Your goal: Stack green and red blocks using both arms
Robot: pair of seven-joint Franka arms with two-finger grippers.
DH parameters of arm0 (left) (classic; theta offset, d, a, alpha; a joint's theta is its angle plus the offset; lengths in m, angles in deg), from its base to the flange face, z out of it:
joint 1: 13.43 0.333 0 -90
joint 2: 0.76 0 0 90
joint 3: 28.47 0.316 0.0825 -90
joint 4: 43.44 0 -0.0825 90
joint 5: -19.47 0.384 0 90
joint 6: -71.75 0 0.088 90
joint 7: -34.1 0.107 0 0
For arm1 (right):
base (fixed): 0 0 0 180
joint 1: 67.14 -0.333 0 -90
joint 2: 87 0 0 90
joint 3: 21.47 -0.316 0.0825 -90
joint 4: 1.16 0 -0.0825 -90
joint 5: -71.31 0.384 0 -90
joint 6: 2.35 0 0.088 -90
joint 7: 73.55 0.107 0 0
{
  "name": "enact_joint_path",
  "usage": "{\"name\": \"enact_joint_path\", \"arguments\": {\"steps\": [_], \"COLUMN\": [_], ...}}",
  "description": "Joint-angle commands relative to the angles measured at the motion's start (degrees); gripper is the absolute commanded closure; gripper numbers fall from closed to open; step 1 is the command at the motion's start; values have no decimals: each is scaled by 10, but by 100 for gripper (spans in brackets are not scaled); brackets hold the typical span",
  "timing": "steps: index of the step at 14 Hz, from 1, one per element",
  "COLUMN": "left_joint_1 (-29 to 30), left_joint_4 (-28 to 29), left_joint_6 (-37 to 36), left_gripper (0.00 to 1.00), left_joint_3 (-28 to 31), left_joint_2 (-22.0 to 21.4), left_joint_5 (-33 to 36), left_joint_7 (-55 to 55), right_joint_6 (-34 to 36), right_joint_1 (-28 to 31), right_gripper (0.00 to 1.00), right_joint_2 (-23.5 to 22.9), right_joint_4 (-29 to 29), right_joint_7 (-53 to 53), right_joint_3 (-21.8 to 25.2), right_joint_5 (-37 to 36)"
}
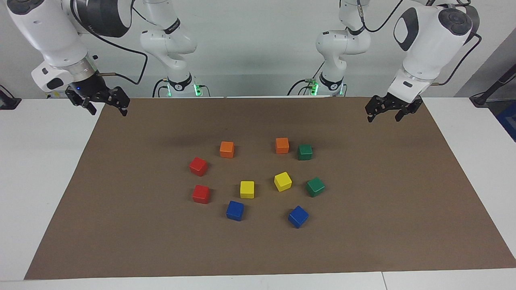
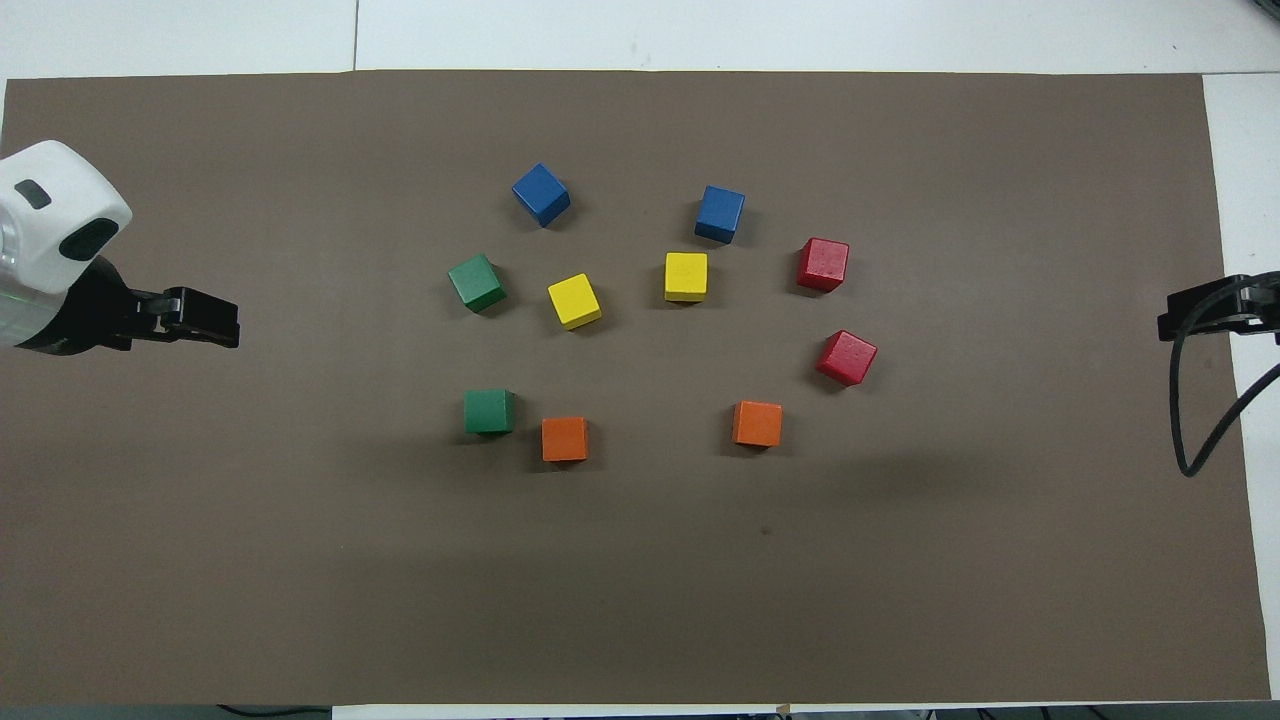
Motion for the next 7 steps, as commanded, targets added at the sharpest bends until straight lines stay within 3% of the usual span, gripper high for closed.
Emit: {"name": "enact_joint_path", "arguments": {"steps": [1,7], "left_joint_1": [-4,-5], "left_joint_4": [6,24], "left_joint_6": [6,27], "left_gripper": [0,0], "left_joint_3": [3,2], "left_joint_2": [-9,-15], "left_joint_5": [10,6], "left_joint_7": [-1,-25], "right_joint_6": [-4,-2], "right_joint_1": [3,3], "right_gripper": [0,0], "right_joint_2": [6,7], "right_joint_4": [-3,-4], "right_joint_7": [17,13], "right_joint_3": [-4,-4], "right_joint_5": [6,6]}}
